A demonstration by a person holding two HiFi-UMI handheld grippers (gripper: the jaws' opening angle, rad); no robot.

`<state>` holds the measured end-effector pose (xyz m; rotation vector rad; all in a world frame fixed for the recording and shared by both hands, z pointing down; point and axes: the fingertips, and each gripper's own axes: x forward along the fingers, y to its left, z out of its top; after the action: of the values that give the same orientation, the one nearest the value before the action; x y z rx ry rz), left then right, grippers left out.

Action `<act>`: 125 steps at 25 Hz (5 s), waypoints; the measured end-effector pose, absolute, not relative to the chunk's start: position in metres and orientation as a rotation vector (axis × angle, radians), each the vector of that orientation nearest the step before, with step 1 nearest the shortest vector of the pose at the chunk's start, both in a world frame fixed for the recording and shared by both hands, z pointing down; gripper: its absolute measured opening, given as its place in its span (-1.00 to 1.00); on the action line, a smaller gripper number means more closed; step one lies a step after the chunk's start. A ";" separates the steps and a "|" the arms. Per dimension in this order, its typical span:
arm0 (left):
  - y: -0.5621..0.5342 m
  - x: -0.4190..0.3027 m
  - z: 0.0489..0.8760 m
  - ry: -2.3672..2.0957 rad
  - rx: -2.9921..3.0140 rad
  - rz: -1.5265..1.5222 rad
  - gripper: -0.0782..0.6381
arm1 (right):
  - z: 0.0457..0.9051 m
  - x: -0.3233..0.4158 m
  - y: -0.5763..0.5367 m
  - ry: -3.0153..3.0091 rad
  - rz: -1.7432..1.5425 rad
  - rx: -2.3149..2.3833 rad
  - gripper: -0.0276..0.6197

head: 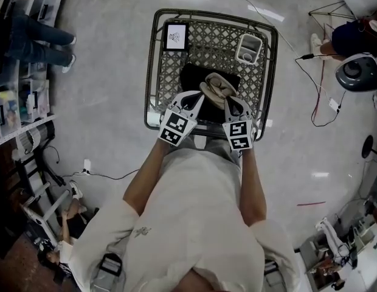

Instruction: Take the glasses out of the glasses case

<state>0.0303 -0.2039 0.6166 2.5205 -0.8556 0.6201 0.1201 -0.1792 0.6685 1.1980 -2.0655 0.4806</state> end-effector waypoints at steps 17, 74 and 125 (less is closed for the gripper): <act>-0.206 0.044 0.649 -0.910 2.399 0.702 -0.76 | 0.725 0.123 -0.177 -2.046 0.516 0.959 -0.75; -0.196 0.024 0.662 -0.943 2.342 0.721 -0.76 | 0.779 0.091 -0.180 -2.000 0.404 0.766 -0.82; -0.213 0.006 0.412 -0.864 2.862 0.221 -0.76 | 0.410 0.094 -0.183 -2.321 0.020 1.628 -0.82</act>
<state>0.0056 -0.2127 0.4119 2.8622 -0.8637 0.2209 0.0939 -0.1826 0.4101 1.6278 -2.3209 0.0201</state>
